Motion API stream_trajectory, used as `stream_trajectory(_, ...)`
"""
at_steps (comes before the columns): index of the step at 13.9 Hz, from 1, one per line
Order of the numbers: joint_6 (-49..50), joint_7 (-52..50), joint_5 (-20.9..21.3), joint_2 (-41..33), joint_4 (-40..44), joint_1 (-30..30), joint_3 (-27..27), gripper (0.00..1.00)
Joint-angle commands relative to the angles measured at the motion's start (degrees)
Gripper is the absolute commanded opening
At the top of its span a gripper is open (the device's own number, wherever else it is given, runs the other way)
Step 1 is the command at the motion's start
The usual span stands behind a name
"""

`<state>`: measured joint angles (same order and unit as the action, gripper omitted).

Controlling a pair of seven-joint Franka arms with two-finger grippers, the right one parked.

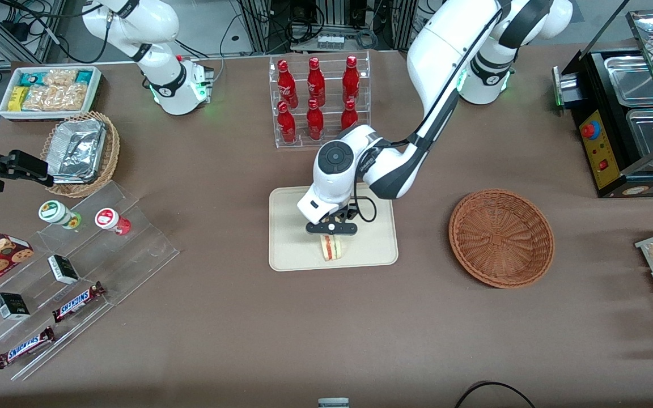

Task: Place sandwich from basket to tray

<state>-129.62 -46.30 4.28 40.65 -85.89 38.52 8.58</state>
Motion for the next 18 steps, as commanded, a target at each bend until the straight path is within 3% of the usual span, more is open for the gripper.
stream_trajectory(1,4.28,-1.42,0.55,-4.34,0.02,0.51,-0.76,0.99)
stream_trajectory(6,15.95,-1.78,-0.06,-13.65,0.37,-2.73,-1.2,1.0)
stream_trajectory(13,30.38,0.15,-0.24,-25.7,0.55,-14.6,-1.02,1.0)
stream_trajectory(18,37.59,12.79,-0.24,-30.98,0.37,-20.76,-1.2,1.0)
